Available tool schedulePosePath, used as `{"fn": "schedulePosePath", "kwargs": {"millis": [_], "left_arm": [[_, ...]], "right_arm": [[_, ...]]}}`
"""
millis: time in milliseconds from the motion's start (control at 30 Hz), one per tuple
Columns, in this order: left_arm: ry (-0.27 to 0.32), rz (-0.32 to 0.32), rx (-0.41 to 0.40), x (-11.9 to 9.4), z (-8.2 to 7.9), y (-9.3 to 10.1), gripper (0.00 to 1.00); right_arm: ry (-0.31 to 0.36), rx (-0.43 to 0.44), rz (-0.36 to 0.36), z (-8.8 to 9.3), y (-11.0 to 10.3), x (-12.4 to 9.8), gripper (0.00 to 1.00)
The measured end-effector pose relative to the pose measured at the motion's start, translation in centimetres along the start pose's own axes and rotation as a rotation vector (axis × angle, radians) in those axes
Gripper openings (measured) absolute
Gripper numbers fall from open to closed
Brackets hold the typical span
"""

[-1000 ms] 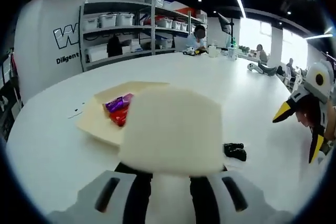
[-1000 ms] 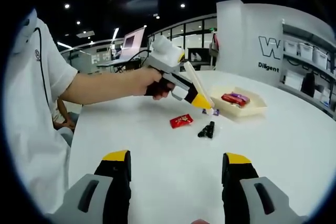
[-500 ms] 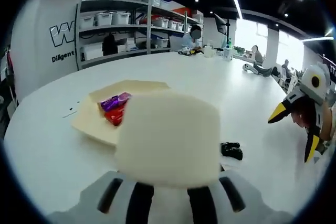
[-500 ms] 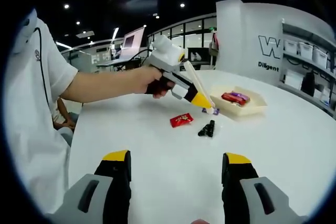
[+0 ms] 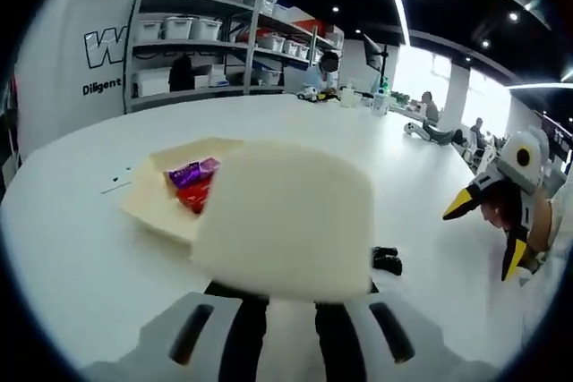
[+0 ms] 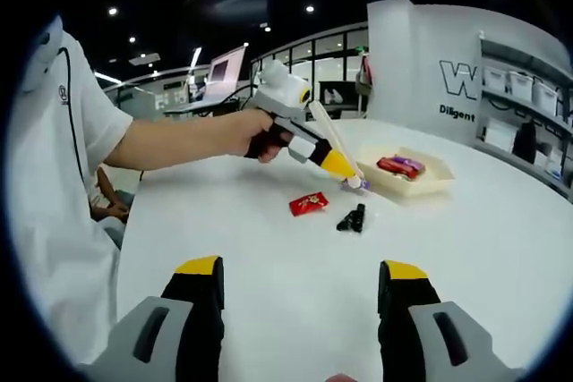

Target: Place the target food into the container with the food tongs after gripping and lifting it, then release it inside without dropping or visibly crushing the food.

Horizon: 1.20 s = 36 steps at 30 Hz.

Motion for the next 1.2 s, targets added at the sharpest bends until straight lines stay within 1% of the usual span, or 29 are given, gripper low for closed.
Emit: {"fn": "schedulePosePath", "kwargs": {"millis": [233, 300, 433, 633, 767, 1200], "left_arm": [[0.021, 0.047, -0.007, -0.9, -1.4, -0.2, 0.16], [0.027, 0.062, -0.003, -1.2, -1.8, 0.1, 0.16], [0.034, 0.067, 0.014, -1.2, -2.5, -0.6, 0.16], [0.028, 0.088, 0.026, -0.6, -2.9, -1.4, 0.16], [0.024, 0.089, 0.03, 0.0, -3.3, -1.9, 0.16], [-0.026, 0.104, 0.05, 2.1, -3.2, -3.8, 0.16]], "right_arm": [[0.003, 0.002, 0.001, 0.0, 0.0, -0.1, 0.67], [0.003, 0.002, 0.001, 0.0, 0.0, -0.1, 0.67], [0.004, 0.001, 0.002, 0.0, 0.0, -0.1, 0.67], [0.005, 0.002, -0.002, 0.1, -0.1, -0.2, 0.68], [0.006, 0.001, 0.0, 0.0, -0.1, -0.2, 0.68], [0.005, -0.004, 0.004, -0.3, 0.1, -0.5, 0.68]]}}
Point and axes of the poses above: the point that each gripper's makers call its tool centre point, and the gripper's own axes: x roughly forward along the fingers, y roughly to its right, z roughly out of its underside, the point moved 7 cm from there along -x, roughly backward along the fingers, and after that the axes turned 3 degrees about y, right-handed, at the moved point
